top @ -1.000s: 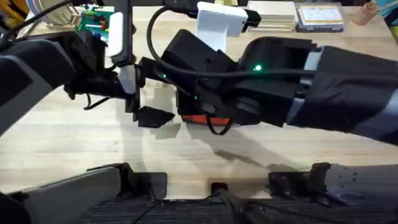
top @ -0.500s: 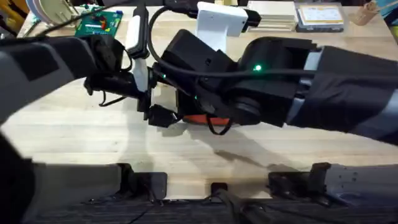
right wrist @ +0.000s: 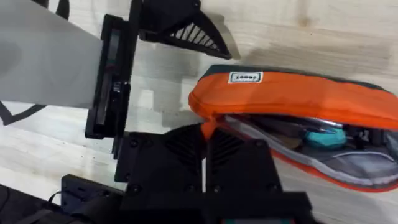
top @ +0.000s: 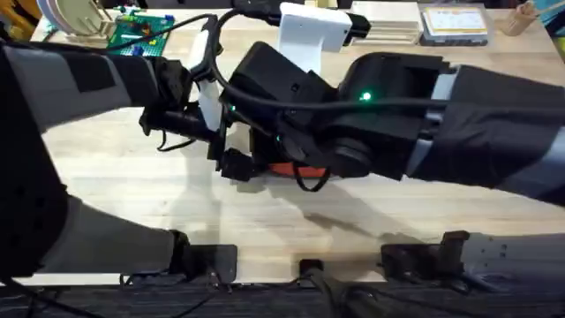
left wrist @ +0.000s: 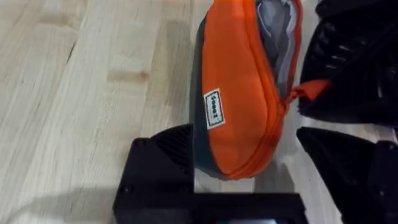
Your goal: Unzip the bag, pick up the pens from the table one at a time and place them inside, then zip the bag closed.
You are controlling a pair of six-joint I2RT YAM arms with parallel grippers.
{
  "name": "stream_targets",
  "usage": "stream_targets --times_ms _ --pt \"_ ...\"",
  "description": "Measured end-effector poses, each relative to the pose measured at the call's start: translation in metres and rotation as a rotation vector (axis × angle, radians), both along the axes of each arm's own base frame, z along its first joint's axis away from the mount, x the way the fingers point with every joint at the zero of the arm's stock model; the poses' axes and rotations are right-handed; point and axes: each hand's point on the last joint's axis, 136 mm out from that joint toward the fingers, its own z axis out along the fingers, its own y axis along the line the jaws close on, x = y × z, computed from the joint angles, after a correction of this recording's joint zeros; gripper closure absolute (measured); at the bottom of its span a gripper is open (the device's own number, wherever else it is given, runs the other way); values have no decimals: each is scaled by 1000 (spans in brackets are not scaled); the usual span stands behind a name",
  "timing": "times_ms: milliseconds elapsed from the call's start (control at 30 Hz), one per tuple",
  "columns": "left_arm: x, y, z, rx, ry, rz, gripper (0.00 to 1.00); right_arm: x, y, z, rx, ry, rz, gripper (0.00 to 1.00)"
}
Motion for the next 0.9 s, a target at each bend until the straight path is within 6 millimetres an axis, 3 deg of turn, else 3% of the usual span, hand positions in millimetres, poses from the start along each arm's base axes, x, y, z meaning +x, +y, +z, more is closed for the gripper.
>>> stream_targets --times_ms 133,167,300,400,633,900 --pt "0 0 1 -3 2 2 174 0 0 0 0 0 0 970" --pt "0 0 1 -4 5 3 257 0 0 0 0 0 0 970" --pt "0 -1 1 -7 7 4 746 0 0 0 -1 0 0 970" --pt "-1 -1 1 -8 8 2 940 0 -1 0 -3 1 -1 970" --pt "-1 -1 1 -9 9 2 956 0 -2 -1 -6 3 -3 971" --pt "0 -1 1 -7 6 2 956 4 -20 -6 -53 29 -36 970"
